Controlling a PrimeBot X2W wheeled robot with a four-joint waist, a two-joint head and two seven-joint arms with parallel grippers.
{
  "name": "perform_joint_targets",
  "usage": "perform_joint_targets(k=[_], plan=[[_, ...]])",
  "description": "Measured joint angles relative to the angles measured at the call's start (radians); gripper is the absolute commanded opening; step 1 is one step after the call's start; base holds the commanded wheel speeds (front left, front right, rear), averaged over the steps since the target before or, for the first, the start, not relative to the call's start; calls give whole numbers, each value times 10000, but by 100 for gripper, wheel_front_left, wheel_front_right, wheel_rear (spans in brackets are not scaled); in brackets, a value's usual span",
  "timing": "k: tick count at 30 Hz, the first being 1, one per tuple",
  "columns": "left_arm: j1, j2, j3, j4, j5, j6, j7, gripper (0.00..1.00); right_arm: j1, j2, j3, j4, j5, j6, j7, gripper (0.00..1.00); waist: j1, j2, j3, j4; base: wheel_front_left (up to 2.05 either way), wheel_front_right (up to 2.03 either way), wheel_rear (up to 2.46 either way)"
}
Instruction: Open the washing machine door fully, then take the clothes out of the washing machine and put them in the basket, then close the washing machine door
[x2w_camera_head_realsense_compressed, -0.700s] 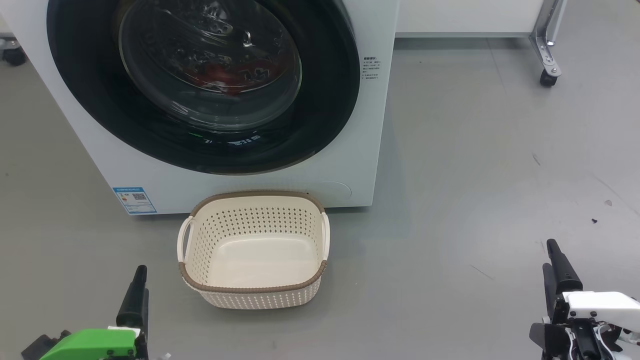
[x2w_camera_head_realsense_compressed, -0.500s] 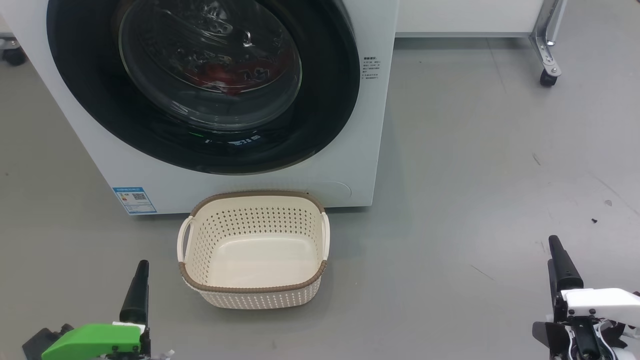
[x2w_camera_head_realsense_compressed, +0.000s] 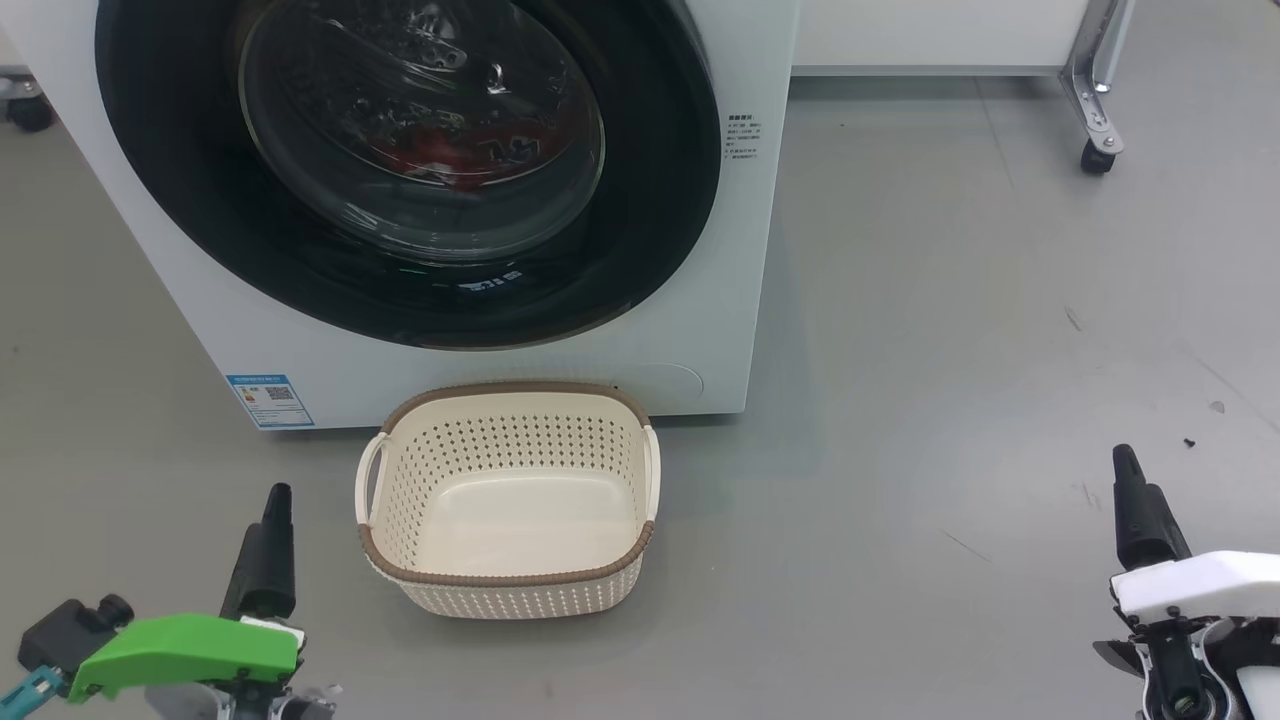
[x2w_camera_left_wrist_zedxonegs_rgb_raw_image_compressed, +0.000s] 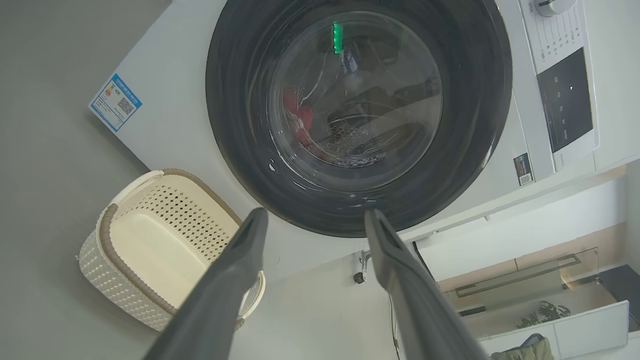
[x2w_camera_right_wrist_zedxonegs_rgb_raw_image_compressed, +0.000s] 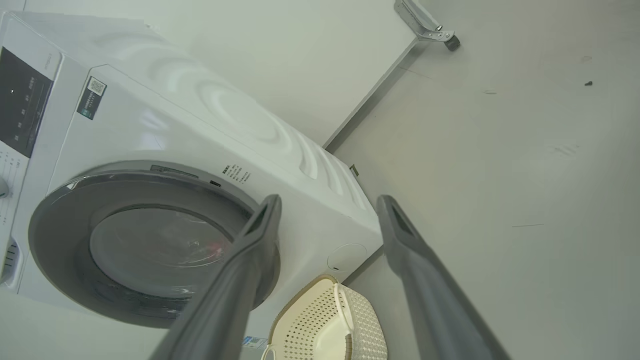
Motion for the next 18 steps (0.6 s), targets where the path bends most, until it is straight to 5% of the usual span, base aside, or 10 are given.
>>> perform_joint_targets(k=[18], plan=[[-33,31,-637,-499,3910,366,-585,100,16,-146,894,-500,-3256,-527,-648,100,0,0,-49,7,0,0,0]])
